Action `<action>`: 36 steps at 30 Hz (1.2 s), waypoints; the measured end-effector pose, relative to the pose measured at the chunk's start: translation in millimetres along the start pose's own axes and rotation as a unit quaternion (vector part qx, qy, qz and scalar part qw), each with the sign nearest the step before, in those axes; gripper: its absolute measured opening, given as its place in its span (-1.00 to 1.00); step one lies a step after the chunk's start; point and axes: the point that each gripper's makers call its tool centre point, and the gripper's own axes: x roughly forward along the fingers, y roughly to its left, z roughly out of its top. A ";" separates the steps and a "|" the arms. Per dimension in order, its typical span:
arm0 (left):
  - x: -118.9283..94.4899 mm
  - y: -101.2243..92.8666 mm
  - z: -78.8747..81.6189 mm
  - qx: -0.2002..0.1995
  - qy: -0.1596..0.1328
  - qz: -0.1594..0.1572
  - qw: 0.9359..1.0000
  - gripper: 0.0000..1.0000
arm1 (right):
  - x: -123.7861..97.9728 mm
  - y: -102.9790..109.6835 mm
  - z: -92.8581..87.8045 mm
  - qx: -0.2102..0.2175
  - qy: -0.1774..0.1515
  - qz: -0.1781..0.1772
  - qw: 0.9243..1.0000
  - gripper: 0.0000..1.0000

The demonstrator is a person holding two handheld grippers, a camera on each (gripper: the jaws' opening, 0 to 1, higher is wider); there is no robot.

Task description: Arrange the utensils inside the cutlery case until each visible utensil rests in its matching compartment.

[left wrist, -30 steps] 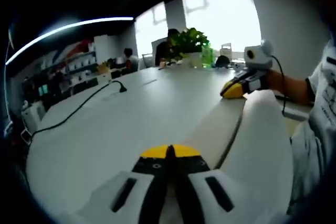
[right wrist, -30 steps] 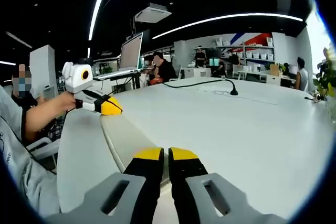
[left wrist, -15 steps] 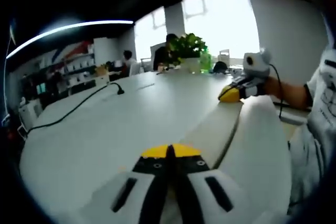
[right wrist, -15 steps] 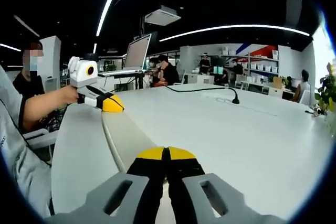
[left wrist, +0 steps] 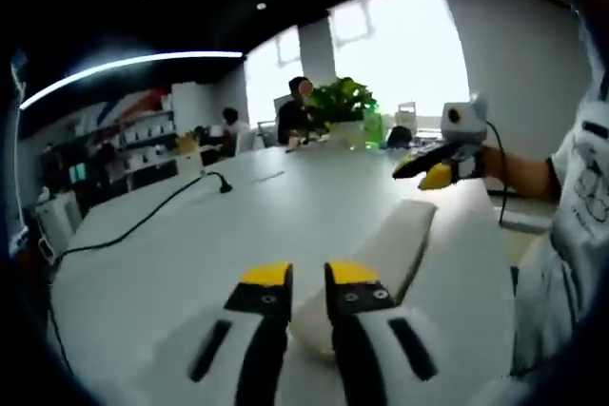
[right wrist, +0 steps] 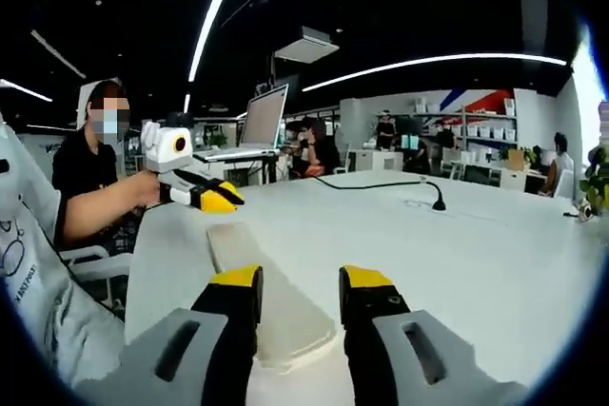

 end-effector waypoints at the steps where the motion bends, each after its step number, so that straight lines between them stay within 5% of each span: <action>1: -3.3 0.1 -0.8 0.018 0.012 -0.008 1.000 -0.54 | -2.4 3.7 -5.2 0.004 0.021 0.021 1.000 0.05; 4: -10.5 -0.9 -6.9 0.085 0.056 -0.024 0.995 -0.42 | -9.6 2.8 -16.4 -0.016 0.064 0.040 0.997 0.22; 6: -14.4 -6.3 -17.2 0.141 0.111 -0.049 0.983 -0.31 | -13.3 -3.2 -24.9 -0.050 0.099 0.035 0.993 0.19; 8: -13.0 -13.7 -20.1 0.172 0.136 -0.073 0.973 -0.12 | -14.7 -7.3 -32.9 -0.070 0.132 0.036 0.988 0.19; 11: -5.6 -24.7 -23.2 0.143 0.163 -0.108 0.970 0.05 | -12.6 -6.8 -41.1 -0.076 0.167 0.054 0.982 0.19; 16: 9.8 -21.2 -45.3 0.170 0.241 -0.138 0.946 0.09 | -2.7 0.3 -47.8 -0.095 0.210 0.090 0.969 0.22; 24: 25.4 -31.6 -47.7 0.178 0.275 -0.184 0.927 0.13 | 13.0 1.9 -60.5 -0.107 0.282 0.112 0.947 0.23; 28: 26.7 -35.2 -54.6 0.184 0.306 -0.202 0.912 0.16 | 20.9 0.7 -62.4 -0.119 0.301 0.118 0.939 0.23; 36: 34.1 -42.6 -60.4 0.178 0.331 -0.228 0.898 0.16 | 25.9 -1.0 -65.4 -0.128 0.352 0.127 0.918 0.23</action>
